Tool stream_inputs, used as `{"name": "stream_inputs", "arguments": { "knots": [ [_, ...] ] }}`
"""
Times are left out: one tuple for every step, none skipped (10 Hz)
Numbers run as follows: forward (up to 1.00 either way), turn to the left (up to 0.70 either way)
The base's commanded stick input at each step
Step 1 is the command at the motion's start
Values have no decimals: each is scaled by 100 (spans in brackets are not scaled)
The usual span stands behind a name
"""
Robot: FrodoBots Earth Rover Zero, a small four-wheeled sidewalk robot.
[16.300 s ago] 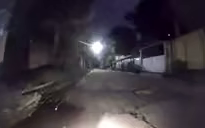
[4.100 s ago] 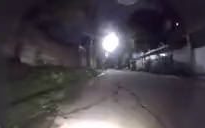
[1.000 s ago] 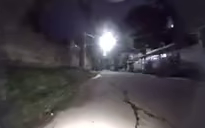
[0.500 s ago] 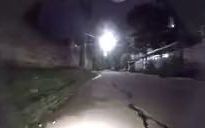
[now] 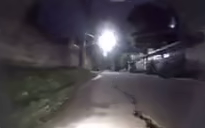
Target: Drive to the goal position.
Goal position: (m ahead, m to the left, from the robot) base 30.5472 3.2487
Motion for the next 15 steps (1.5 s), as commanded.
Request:
{"name": "stream_inputs", "arguments": {
  "knots": [
    [50,0],
    [50,0],
    [50,0],
    [50,0],
    [50,0],
    [50,-22],
    [50,-45],
    [50,-50],
    [50,-45],
    [50,-16],
    [50,-3],
    [50,0],
    [50,0],
    [50,0],
    [50,0]
  ]
}}
